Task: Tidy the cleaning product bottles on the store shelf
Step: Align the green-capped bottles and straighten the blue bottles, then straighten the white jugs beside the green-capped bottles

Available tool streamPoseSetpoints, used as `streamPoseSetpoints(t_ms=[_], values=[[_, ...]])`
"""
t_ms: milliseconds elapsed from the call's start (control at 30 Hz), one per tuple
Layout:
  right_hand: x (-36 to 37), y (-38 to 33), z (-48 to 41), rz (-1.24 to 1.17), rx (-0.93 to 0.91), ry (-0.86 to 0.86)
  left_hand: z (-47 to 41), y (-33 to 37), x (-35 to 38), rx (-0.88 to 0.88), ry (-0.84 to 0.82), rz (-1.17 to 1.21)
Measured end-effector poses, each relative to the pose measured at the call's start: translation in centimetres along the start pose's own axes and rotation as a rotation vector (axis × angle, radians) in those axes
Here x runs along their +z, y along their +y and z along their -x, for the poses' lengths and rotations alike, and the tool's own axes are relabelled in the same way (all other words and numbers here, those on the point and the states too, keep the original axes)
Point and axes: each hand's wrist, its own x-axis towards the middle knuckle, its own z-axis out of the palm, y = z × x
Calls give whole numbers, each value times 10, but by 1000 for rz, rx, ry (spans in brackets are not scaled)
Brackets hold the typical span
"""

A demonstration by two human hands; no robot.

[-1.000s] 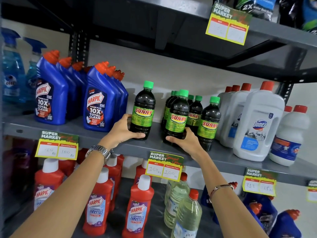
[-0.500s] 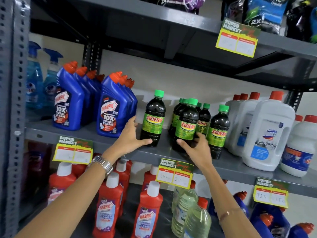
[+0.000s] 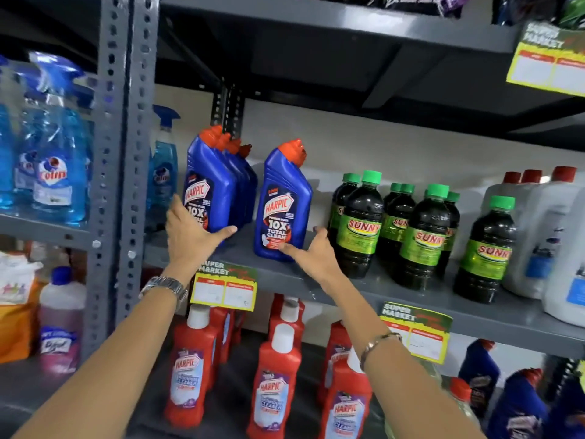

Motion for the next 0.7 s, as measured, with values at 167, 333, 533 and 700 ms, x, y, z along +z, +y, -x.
streamPoseSetpoints(t_ms=[167,333,533,700], values=[[8,3,-11,-104,0,-11,-13,-5,-1,-41,-125,-72],[8,6,-15,-138,-9,-46,-12,-5,-8,-40,-140,-104],[8,8,-18,-184,-2,-77,-11,-6,-9,-41,-108,-82],[8,6,-12,-132,-30,-50,-8,-5,-6,-64,-53,-6]])
